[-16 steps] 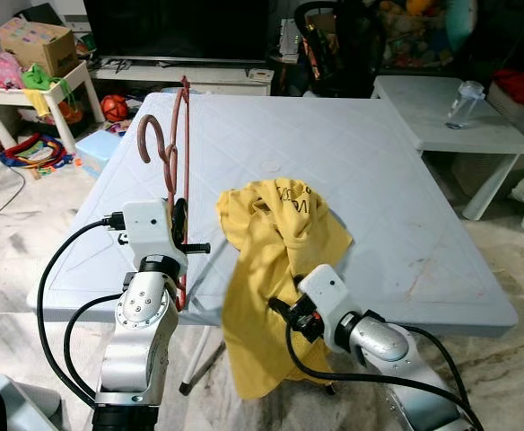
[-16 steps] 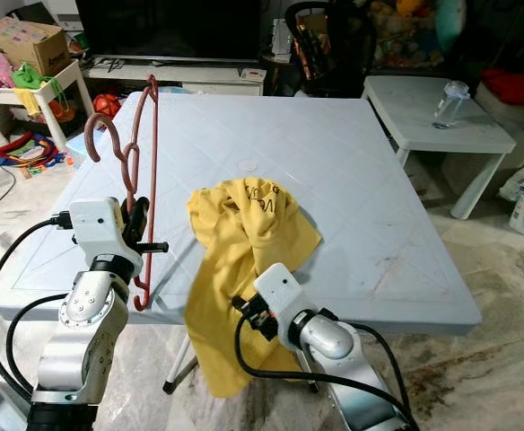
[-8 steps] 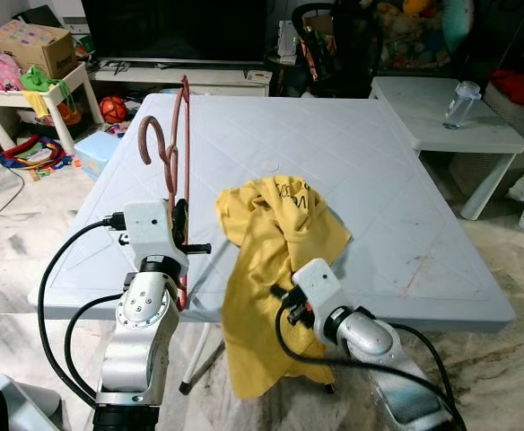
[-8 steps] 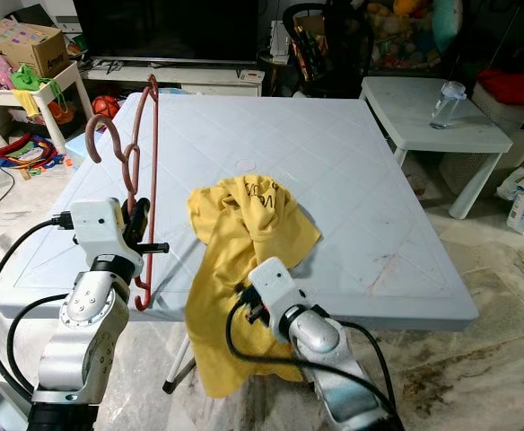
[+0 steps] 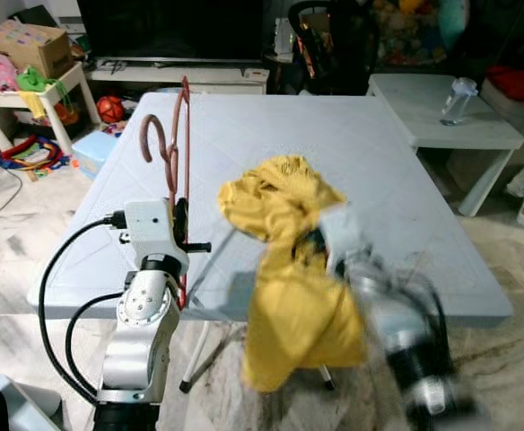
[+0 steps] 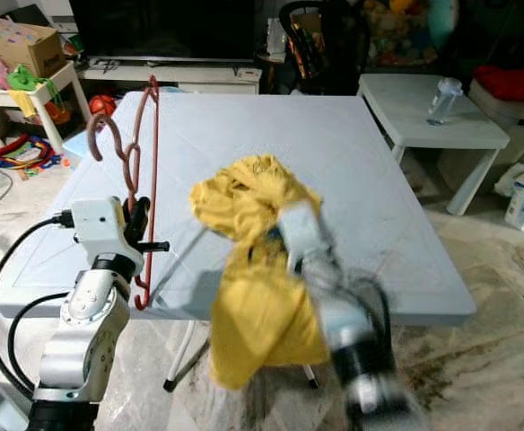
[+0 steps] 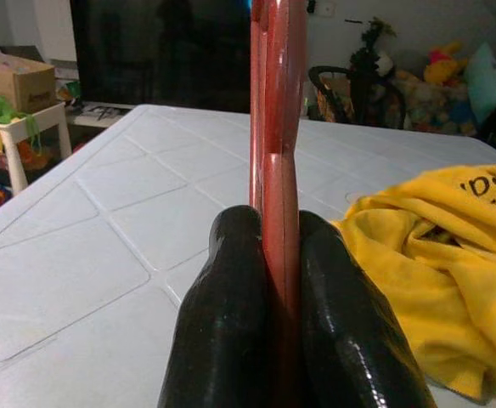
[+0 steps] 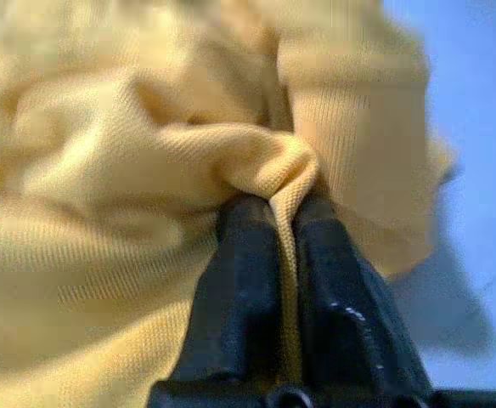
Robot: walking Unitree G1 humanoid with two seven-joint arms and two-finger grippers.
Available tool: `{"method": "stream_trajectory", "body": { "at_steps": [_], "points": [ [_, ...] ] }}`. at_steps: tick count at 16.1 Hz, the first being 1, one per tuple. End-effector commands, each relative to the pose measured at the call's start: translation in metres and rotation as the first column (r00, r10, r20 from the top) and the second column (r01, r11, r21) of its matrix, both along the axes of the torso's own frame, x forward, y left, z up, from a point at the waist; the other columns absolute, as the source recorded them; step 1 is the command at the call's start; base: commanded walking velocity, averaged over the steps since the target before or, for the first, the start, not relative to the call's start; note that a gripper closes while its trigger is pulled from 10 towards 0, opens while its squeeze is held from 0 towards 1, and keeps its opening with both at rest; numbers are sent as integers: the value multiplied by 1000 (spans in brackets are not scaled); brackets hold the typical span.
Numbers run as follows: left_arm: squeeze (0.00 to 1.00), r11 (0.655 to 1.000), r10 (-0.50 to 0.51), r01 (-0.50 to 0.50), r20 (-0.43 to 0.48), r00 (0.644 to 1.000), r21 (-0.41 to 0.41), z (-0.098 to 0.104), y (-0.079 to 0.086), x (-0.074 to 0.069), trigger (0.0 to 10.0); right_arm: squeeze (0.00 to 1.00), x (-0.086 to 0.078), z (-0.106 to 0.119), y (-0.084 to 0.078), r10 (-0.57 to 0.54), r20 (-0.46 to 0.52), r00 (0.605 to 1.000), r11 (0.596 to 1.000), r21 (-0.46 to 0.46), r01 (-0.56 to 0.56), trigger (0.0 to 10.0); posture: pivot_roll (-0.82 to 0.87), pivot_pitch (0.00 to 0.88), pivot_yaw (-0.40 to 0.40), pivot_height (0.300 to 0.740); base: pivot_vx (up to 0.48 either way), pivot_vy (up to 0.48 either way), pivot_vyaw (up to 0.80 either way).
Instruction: Hang hanger
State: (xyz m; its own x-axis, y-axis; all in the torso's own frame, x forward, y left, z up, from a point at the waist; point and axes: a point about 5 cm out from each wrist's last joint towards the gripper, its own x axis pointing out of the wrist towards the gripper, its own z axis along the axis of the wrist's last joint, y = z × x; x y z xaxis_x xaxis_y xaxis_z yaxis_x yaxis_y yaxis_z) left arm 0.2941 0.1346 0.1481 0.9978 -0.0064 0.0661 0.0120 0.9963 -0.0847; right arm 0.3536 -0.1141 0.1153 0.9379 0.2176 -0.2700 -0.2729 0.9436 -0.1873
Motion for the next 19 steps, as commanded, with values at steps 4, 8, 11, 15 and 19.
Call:
{"method": "stream_trajectory", "body": {
  "at_steps": [4, 8, 11, 15, 19],
  "points": [
    [0, 1000, 31, -31, -49, 998, 5, -11, 3, -3, 10000, 0, 50, 93, 3, -124, 307, 944, 989, 119, 91, 0, 80, 22, -69, 740, 0, 0, 0],
    [0, 998, 65, -65, -41, 997, -1, -11, 5, -5, 10000, 0, 63, 188, -15, -252, 583, 773, 964, 224, 145, 0, 93, 14, -99, 740, 0, 0, 0],
    [0, 997, 73, -73, -37, 997, -4, -11, 5, -6, 10000, 0, 57, 231, -22, -280, 721, 634, 959, 232, 160, 0, 92, 14, -103, 740, 0, 0, 0],
    [0, 998, 68, -68, -27, 997, -2, -10, 3, -5, 10000, 0, 63, 156, -5, -165, 582, 796, 986, 86, 141, 10000, 86, 15, -95, 740, 0, 0, 0],
    [0, 998, 56, -56, -33, 998, 0, -12, 1, -4, 10000, 1000, 48, 53, 0, -25, 250, 968, 999, -14, 29, 10000, 76, 18, -83, 740, 0, 0, 0]
  ]
}}
